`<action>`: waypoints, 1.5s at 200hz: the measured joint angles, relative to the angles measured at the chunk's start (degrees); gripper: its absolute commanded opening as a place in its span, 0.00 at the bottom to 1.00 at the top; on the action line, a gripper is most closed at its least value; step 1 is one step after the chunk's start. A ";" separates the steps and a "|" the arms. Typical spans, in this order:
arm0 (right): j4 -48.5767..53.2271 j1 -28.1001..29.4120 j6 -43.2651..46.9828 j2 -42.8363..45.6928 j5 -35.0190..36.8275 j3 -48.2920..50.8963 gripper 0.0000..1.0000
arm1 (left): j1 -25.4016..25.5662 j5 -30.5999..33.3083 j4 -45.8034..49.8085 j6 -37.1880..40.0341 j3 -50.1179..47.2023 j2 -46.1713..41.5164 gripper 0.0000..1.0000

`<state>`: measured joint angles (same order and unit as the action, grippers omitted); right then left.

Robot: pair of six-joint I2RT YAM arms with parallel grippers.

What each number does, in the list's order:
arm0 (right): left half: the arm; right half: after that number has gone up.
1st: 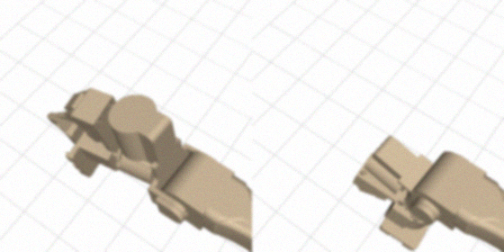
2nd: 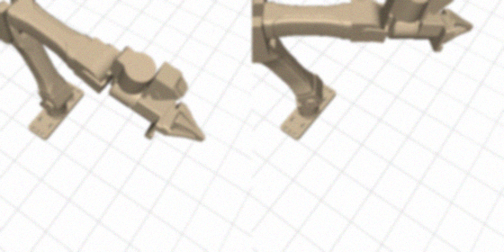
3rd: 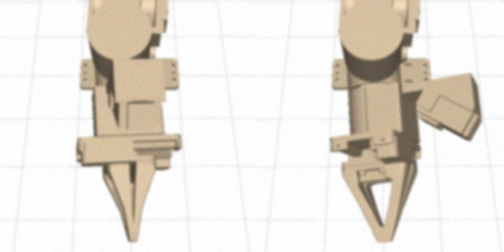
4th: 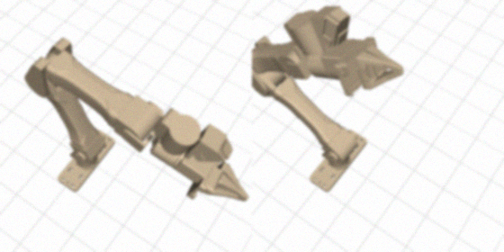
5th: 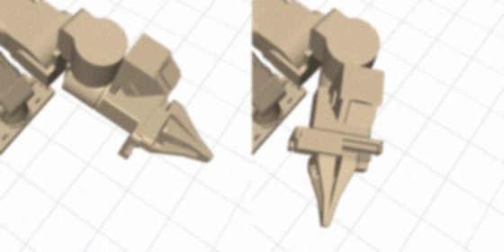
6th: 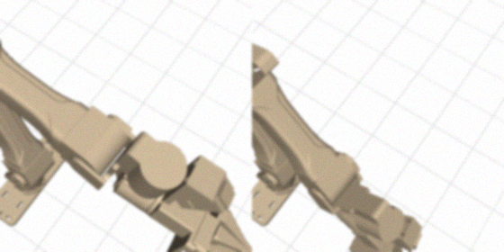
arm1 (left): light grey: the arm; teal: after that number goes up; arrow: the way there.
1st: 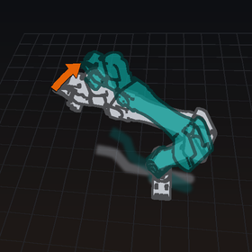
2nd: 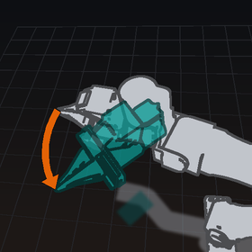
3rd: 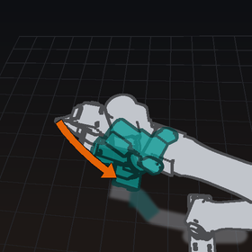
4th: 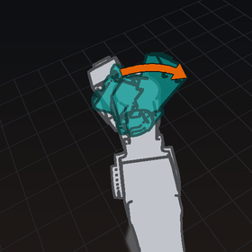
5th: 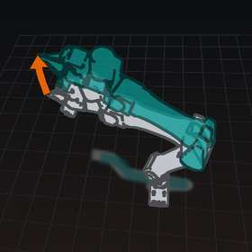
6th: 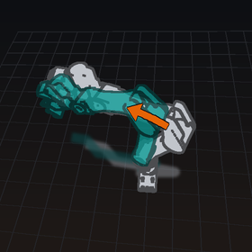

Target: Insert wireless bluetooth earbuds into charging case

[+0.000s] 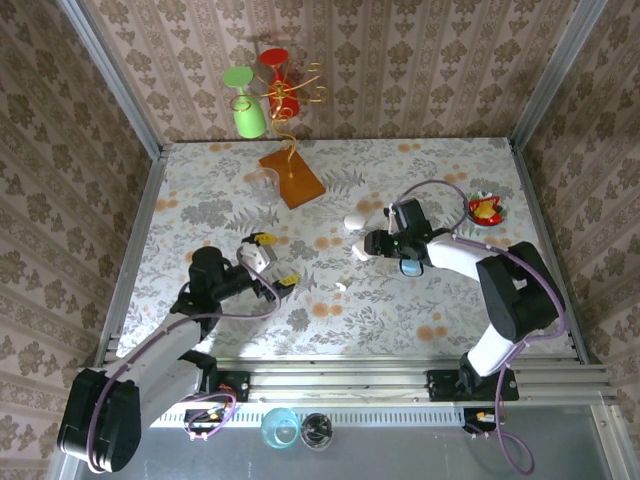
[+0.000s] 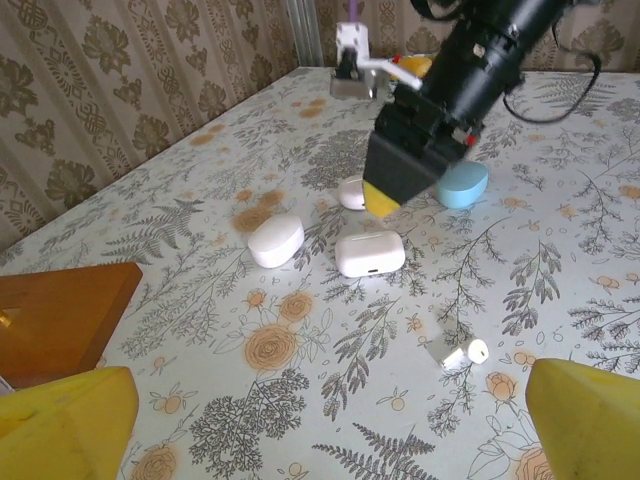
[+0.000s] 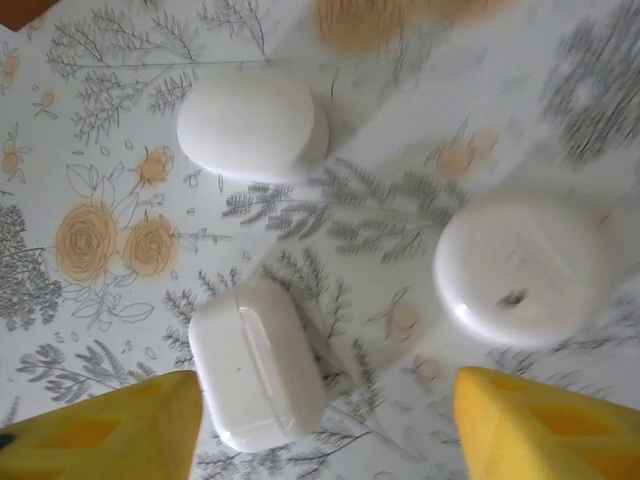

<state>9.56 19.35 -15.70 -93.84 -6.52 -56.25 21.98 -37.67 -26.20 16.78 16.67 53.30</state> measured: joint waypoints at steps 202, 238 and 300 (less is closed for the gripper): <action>34.36 -2.89 31.61 -27.36 12.24 -33.83 0.68 | 0.00 -0.66 -2.56 -0.26 0.37 3.39 1.00; 35.93 -3.10 31.95 -28.35 10.80 -35.39 0.56 | 0.00 -0.76 -2.69 -0.26 0.74 3.45 1.00; 34.99 -3.08 31.63 -27.54 10.38 -34.29 0.40 | 0.00 -0.17 -3.34 -3.04 1.79 5.95 1.00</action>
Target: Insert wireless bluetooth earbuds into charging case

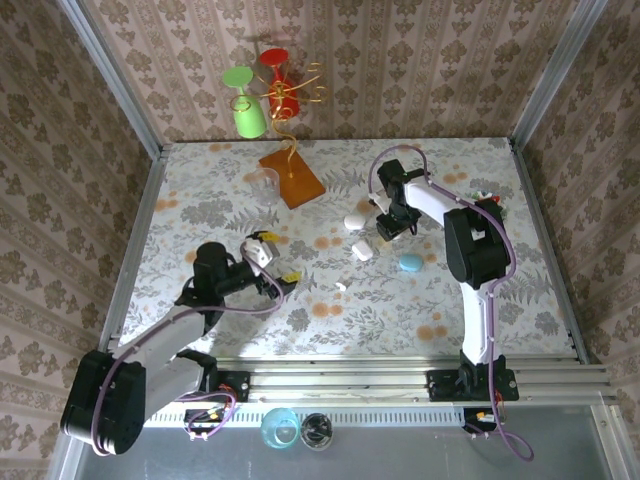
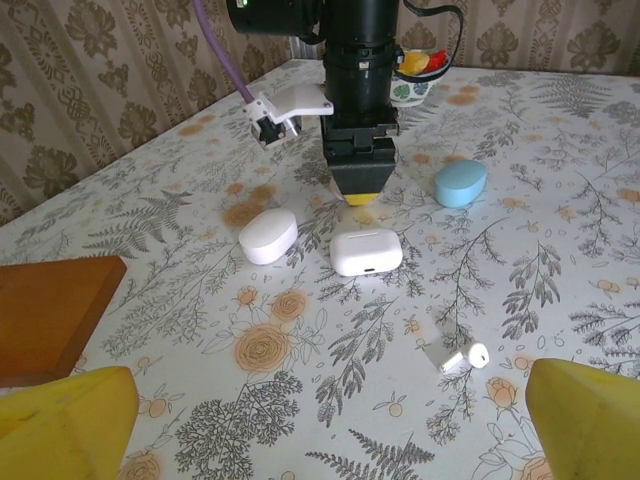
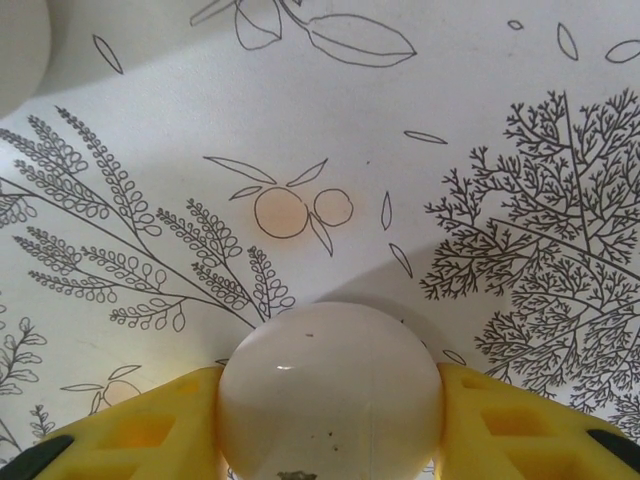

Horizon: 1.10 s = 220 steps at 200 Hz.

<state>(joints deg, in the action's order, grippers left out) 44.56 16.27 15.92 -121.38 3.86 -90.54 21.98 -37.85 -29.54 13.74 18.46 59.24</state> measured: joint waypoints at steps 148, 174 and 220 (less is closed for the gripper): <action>-38.58 12.31 9.25 39.21 -10.34 37.44 0.40 | -1.36 15.82 10.36 -32.83 11.15 9.64 1.00; -40.30 16.55 14.47 41.72 -9.73 39.78 0.40 | 0.02 16.13 9.90 -35.74 11.15 7.30 1.00; -41.81 22.36 22.34 44.70 -8.22 41.38 0.41 | 5.44 14.71 11.10 -37.94 11.56 6.58 0.93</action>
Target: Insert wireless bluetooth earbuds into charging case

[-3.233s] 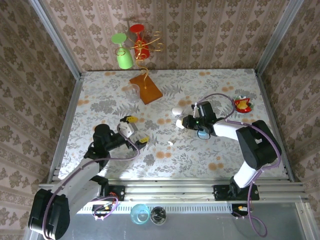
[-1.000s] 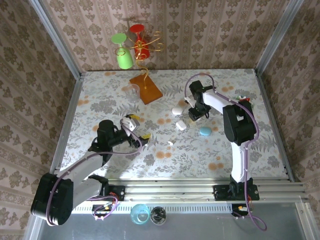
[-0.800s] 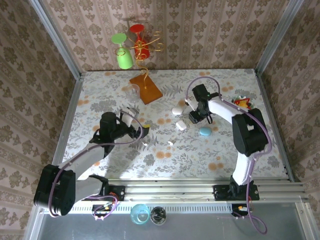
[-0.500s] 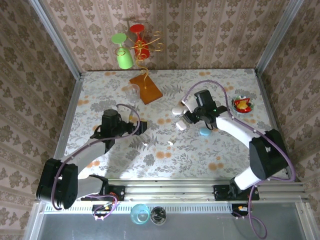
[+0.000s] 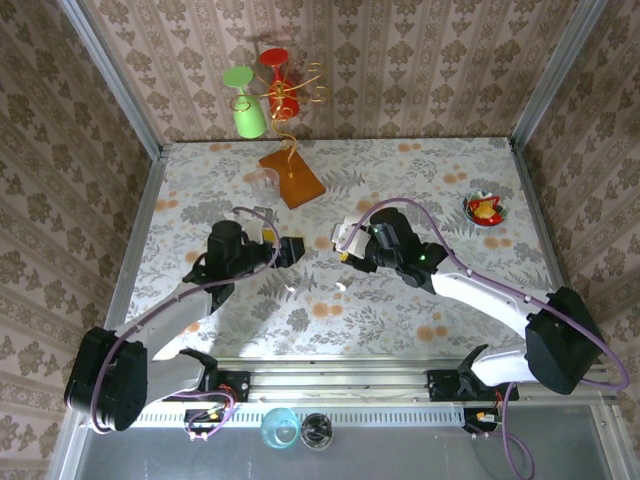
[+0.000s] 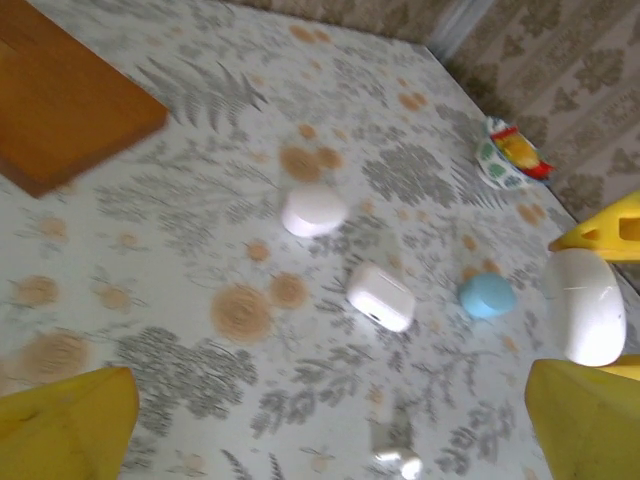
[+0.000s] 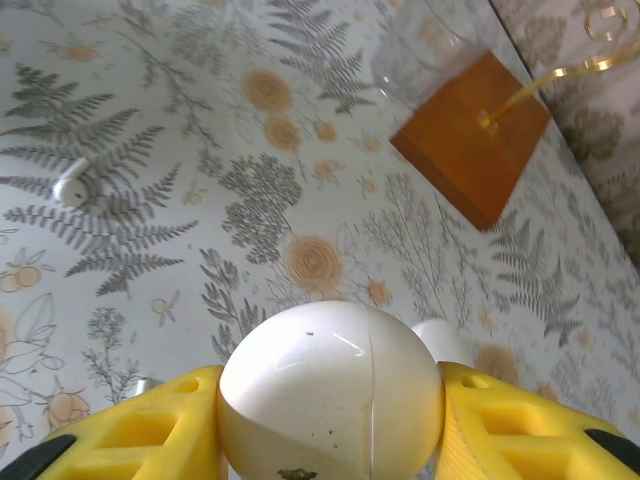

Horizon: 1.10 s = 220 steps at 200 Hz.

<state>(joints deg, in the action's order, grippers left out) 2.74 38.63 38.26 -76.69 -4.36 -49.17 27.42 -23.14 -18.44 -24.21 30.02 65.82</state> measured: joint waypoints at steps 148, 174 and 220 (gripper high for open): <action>-4.31 1.20 2.27 -0.70 -5.75 1.36 0.43 | 8.59 -10.80 -12.20 -11.04 2.43 10.58 0.59; -4.50 1.20 2.05 -1.05 -6.67 1.40 0.43 | 9.20 -11.63 -13.14 -12.20 2.99 11.96 0.49; -5.60 1.18 2.03 -1.75 -6.62 1.40 0.43 | 9.44 -13.70 -15.28 -13.46 3.74 13.62 0.25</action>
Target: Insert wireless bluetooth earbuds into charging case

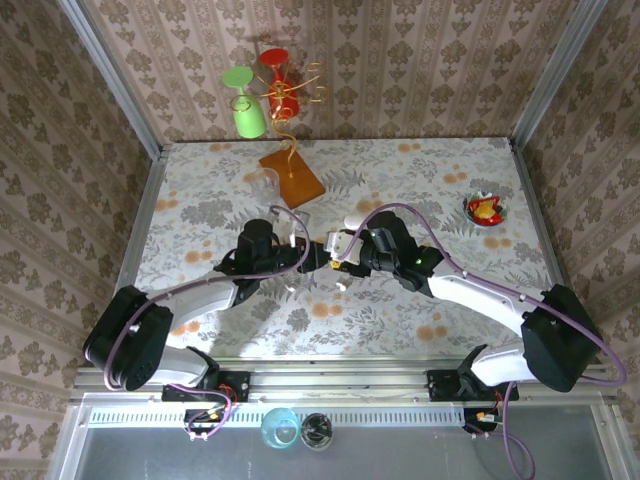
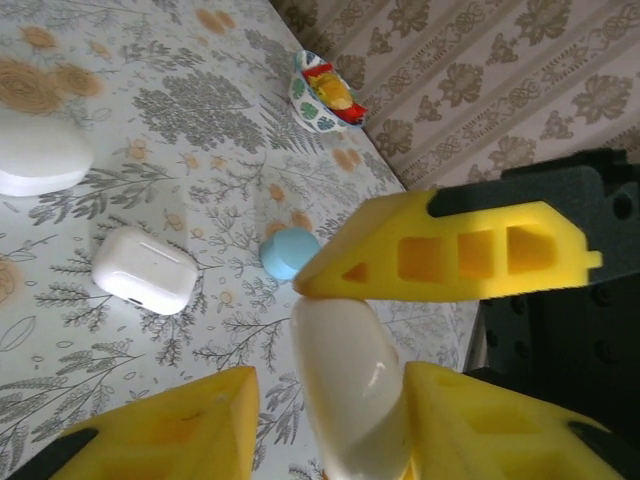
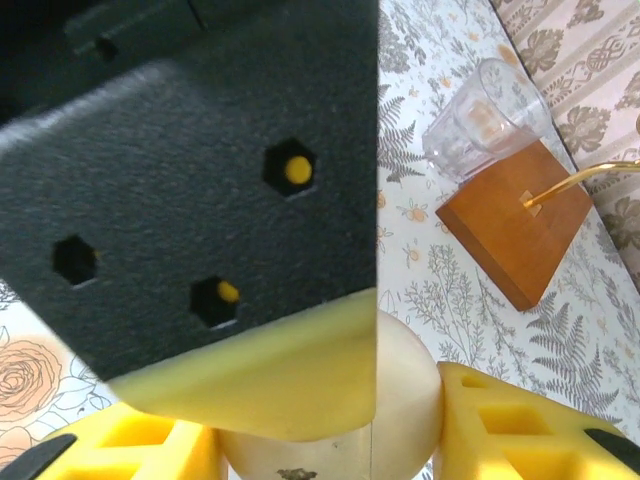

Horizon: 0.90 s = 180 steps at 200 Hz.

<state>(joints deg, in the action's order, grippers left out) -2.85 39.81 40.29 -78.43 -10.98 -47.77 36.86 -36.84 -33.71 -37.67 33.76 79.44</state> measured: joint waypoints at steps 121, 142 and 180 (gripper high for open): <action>-5.73 -6.67 -12.02 6.95 -16.70 3.80 0.84 | -0.20 -3.54 -14.75 6.43 -1.99 0.61 0.07; -7.43 -9.77 -17.90 9.97 -22.16 4.76 0.81 | -0.83 -4.44 -23.71 9.62 -6.08 0.70 0.03; -7.10 -15.37 -28.76 11.96 -32.79 4.17 0.77 | -2.73 -9.62 -33.07 14.51 -7.98 2.27 0.04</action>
<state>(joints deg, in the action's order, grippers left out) -9.96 24.45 11.53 -66.48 -43.77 -43.59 34.13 -46.46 -66.78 -23.16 25.78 81.71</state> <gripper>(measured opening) 0.775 0.187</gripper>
